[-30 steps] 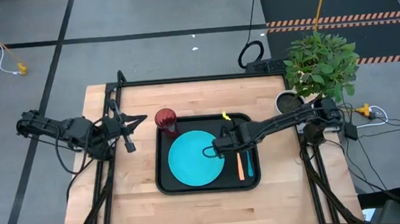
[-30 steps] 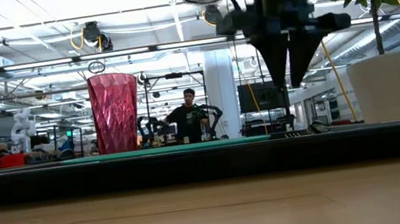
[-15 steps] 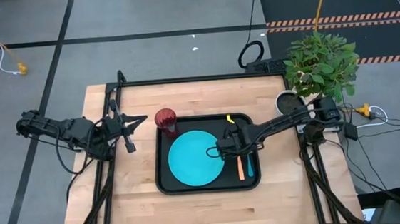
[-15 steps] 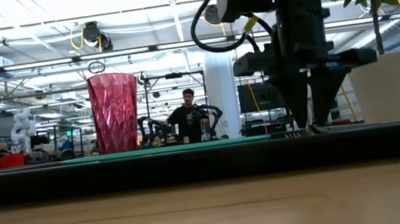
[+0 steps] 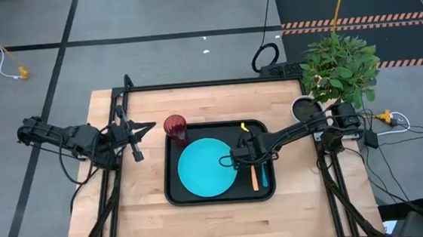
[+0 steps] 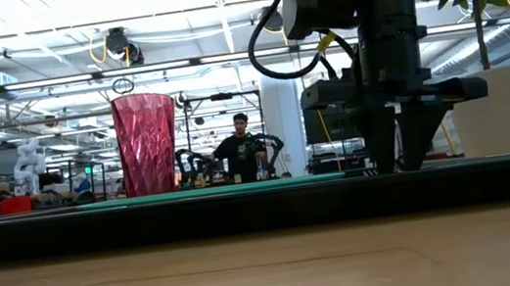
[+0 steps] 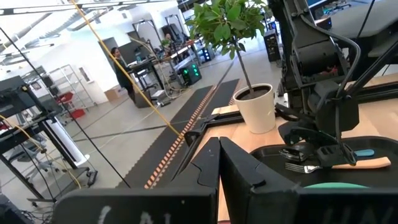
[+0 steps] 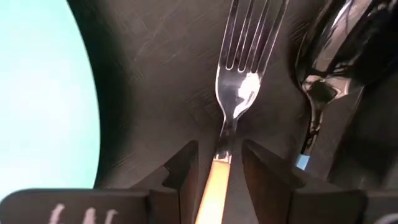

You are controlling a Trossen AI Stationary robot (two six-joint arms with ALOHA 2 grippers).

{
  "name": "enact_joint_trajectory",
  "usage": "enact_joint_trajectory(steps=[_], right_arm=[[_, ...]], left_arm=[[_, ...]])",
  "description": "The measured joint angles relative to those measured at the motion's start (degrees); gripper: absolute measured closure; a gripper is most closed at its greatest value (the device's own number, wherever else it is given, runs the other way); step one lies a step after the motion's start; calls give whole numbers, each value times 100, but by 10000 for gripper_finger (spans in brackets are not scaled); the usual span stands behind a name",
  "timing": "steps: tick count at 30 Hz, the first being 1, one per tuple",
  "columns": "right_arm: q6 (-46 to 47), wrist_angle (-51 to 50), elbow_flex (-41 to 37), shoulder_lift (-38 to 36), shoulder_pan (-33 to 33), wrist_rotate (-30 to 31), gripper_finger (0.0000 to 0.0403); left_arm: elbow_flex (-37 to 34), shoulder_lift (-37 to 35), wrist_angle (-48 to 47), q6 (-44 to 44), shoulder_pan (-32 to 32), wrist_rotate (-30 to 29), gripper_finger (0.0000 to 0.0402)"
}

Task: Pick and place plate/cup/fork/spoon on tray
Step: Move the yellow fork on the black serving tray

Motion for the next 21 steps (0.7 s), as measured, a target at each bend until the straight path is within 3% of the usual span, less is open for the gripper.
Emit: enact_joint_trajectory(steps=[21], right_arm=[[-82,347,-4,0,-27,32,289]], left_arm=[[0,0,0,0,2,2,392]])
